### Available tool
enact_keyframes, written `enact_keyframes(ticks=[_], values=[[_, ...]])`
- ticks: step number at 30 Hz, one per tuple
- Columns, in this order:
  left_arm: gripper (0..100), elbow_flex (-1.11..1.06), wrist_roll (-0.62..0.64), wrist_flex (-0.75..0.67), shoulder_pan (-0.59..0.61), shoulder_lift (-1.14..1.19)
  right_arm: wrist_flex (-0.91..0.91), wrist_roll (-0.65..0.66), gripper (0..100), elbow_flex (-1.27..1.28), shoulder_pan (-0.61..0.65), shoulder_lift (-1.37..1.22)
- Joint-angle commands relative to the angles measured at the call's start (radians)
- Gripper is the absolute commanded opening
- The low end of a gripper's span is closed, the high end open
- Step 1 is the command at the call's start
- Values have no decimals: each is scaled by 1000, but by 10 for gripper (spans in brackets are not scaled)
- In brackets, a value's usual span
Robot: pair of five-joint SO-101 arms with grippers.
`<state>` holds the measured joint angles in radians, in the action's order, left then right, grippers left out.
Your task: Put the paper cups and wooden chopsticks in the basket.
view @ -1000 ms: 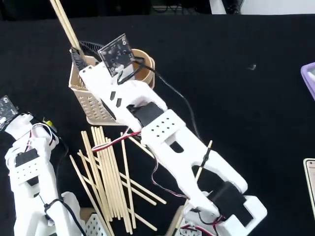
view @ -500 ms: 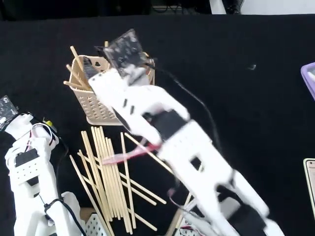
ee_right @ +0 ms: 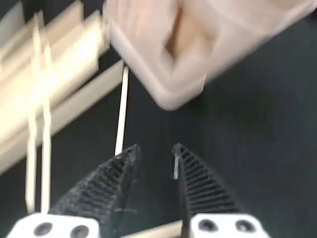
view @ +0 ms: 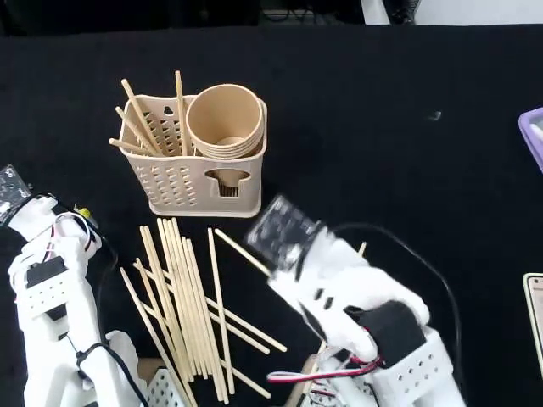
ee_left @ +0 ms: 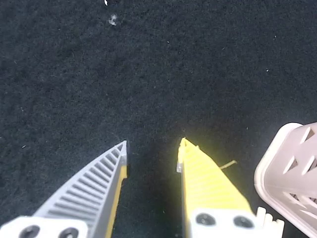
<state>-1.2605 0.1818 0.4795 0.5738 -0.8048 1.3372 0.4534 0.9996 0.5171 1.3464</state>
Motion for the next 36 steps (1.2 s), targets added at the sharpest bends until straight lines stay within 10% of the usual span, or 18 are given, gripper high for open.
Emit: enact_keyframes(ticks=[1,18,36], values=[[170,8,0,-17,5,-12,92,348,161,177,-153,61],[170,8,0,-17,7,-12,38,1162,198,116,-600,-570],[170,8,0,-17,7,-17,-252,1169,148,260,-537,-668]])
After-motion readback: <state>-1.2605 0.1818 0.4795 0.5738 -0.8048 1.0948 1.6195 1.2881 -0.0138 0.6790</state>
